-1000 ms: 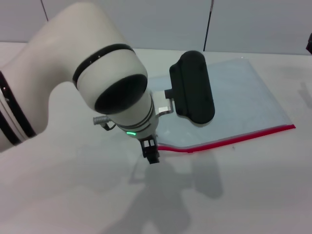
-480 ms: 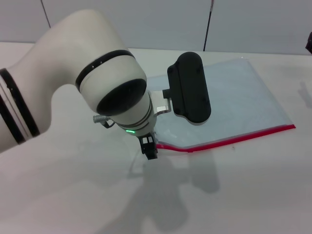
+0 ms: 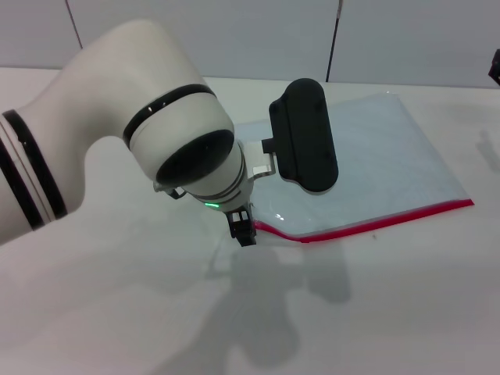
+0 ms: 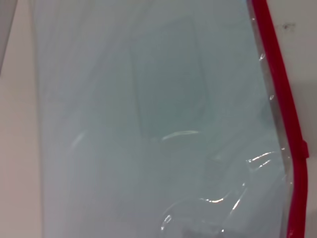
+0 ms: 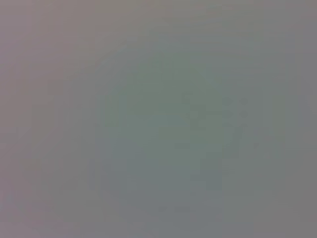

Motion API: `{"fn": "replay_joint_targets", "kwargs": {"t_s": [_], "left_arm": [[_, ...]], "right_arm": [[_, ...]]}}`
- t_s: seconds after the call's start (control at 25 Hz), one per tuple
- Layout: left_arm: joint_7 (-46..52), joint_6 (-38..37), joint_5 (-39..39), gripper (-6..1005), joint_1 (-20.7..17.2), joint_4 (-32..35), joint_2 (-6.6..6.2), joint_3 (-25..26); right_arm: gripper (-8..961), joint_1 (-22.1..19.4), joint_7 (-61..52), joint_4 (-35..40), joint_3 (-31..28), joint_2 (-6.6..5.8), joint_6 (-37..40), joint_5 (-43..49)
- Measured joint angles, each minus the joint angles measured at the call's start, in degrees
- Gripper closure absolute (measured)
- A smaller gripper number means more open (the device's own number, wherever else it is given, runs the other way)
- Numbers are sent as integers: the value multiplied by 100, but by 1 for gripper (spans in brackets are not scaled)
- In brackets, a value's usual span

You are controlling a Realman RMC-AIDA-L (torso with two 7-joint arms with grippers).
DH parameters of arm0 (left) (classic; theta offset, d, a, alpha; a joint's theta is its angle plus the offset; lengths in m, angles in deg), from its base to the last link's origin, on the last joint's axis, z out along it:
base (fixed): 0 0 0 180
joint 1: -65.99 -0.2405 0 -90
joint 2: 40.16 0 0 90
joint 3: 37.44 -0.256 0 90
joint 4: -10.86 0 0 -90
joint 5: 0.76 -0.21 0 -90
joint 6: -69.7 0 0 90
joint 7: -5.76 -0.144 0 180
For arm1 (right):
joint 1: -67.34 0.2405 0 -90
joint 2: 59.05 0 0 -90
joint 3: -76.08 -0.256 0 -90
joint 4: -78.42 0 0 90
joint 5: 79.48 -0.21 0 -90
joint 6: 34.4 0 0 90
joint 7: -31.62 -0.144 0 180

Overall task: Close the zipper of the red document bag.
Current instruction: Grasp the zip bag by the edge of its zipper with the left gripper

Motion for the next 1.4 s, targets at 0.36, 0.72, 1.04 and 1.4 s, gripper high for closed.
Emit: {"fn": "replay_joint_targets", "kwargs": {"t_s": [0.36,0.72,1.04,1.4], "left_arm": [[-11,-358,-4,121,-9,103,-5,-193],[-72,-596,19,122,-57,73,-11,-222],[-98,-764,46,122,-65,102,-19,-226],[-99,-794,15,121,-56,241,-23,-226]], "right_arm": [[73,6,0,0,-1,0,0,0],[74,4,0,-6,-54,0,0,0],[74,4,0,-9,-62,0,-1,0],[74,14,0,1,-62,0,-82,0]]}}
